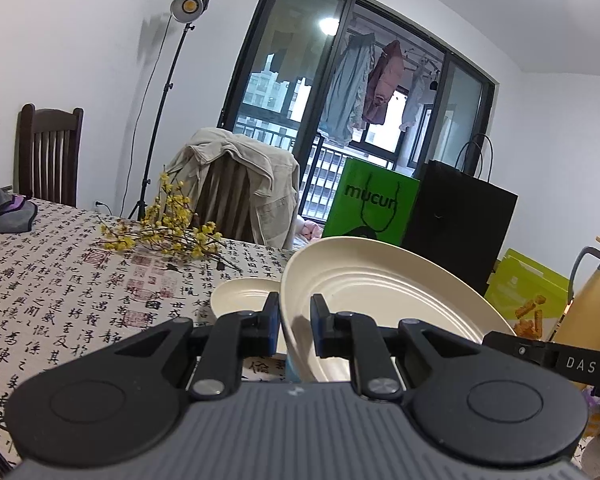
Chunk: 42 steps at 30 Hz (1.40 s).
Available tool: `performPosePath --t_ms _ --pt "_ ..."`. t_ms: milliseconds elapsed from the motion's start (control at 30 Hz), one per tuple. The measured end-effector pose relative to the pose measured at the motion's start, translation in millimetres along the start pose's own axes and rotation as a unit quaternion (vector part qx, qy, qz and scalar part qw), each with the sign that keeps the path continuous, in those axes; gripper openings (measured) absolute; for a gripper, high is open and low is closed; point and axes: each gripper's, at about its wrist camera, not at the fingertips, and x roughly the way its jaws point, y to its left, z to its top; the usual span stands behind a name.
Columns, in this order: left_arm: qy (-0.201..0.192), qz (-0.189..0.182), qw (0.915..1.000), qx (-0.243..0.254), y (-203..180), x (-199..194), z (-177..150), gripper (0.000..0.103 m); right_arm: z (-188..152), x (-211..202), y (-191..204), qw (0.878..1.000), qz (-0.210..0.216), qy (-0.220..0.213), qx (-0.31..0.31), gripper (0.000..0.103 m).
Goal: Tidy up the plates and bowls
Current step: 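Carry the held cream plate toward the blue bowls with both grippers, then bring the held cream plate over the first cream plate with both grippers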
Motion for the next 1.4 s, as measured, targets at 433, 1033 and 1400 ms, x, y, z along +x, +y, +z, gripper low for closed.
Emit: performPosePath --t_ms 433,1033,1400 --pt "0.014 -0.02 0.9997 0.001 -13 7 -13 0.016 -11 -13 -15 1.0 -0.015 -0.002 0.015 0.016" --pt "0.035 -0.044 0.9984 0.005 -25 12 -30 0.016 -21 -30 -28 0.999 -0.041 -0.01 0.014 0.016" --pt "0.039 -0.054 0.9977 0.009 -29 9 -40 0.016 -30 -38 -35 0.999 -0.048 -0.008 0.021 0.016"
